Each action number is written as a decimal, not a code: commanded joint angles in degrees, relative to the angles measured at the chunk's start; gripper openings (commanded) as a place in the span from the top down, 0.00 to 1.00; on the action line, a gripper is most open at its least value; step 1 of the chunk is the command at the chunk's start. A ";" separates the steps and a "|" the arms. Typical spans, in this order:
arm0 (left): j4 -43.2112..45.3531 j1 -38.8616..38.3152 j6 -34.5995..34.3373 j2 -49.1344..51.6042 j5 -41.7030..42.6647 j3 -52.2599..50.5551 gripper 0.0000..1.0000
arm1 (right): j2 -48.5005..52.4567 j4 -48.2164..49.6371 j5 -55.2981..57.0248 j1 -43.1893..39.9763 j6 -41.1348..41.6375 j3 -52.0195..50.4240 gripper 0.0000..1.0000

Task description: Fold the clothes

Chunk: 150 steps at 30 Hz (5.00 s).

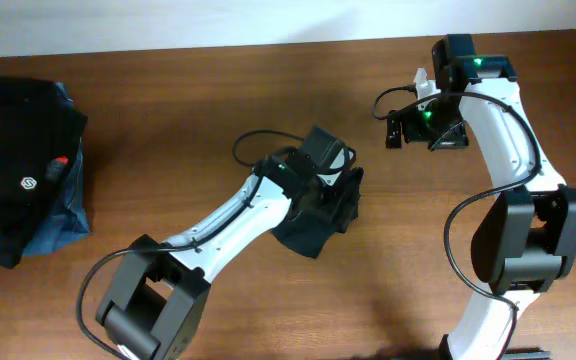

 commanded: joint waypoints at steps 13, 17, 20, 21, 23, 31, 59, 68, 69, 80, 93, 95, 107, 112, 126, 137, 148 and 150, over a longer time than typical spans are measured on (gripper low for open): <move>-9.44 26.34 -2.67 -4.92 6.80 11.89 0.01 | -0.26 -7.41 -24.76 -3.39 4.11 0.83 0.02; -12.96 30.53 -1.99 -4.92 7.89 11.89 0.01 | -0.22 -7.74 -26.69 -3.39 9.84 -0.85 0.01; -14.88 31.85 0.02 -4.92 7.89 11.89 0.01 | -0.22 -6.84 -26.71 -3.39 13.44 -4.26 0.01; -15.58 31.89 1.57 -4.92 7.65 11.89 0.01 | -0.22 -6.12 -26.71 -3.39 14.82 -6.60 0.01; -16.39 31.89 2.27 -4.92 5.79 11.89 0.01 | -0.24 -4.00 -26.93 -3.39 15.76 -10.99 0.01; -17.00 31.89 2.27 -4.85 1.07 11.87 0.01 | -0.24 7.76 -28.65 -3.39 16.57 -24.22 0.01; -14.80 44.35 0.70 -4.00 -3.67 11.74 0.01 | -0.28 33.81 -26.45 20.15 27.96 -24.26 0.01; -17.42 49.57 0.79 -4.00 3.41 11.74 0.01 | -0.28 41.05 -26.77 24.41 27.21 -24.24 0.01; -18.05 49.42 0.81 -4.00 4.68 11.74 0.01 | -0.28 41.09 -26.77 24.92 26.29 -24.24 0.01; -23.87 48.74 2.05 -4.00 11.67 11.72 0.01 | -3.69 34.93 -21.03 19.76 24.00 -16.39 0.01; -24.44 42.71 7.02 -3.87 18.45 3.21 0.01 | -3.87 15.85 -9.40 4.15 19.54 -9.29 0.01; -21.20 42.66 7.19 -3.87 21.27 -0.33 0.01 | -3.87 14.62 -7.87 2.10 19.23 -9.31 0.01; -4.61 42.66 10.62 4.13 32.61 -10.60 0.01 | -3.87 12.52 -4.35 -1.95 19.26 -9.35 0.01; -1.07 42.66 10.62 8.98 35.60 -10.60 0.01 | -3.87 11.85 -4.20 -1.95 19.26 -9.35 0.01; 4.11 36.79 10.60 10.16 43.04 -10.60 0.01 | -3.87 11.65 -3.93 -1.95 19.26 -9.35 0.01; 10.71 30.62 8.81 10.19 42.21 -10.58 0.99 | -3.87 10.58 -3.93 -1.95 19.23 -9.35 0.01; 0.61 31.71 4.96 7.87 39.50 2.60 1.00 | -3.87 10.16 -3.93 -1.95 18.73 -9.38 0.01; -4.35 33.16 2.40 6.51 35.56 7.72 0.99 | -3.87 10.08 -3.93 -1.95 18.58 -9.38 0.01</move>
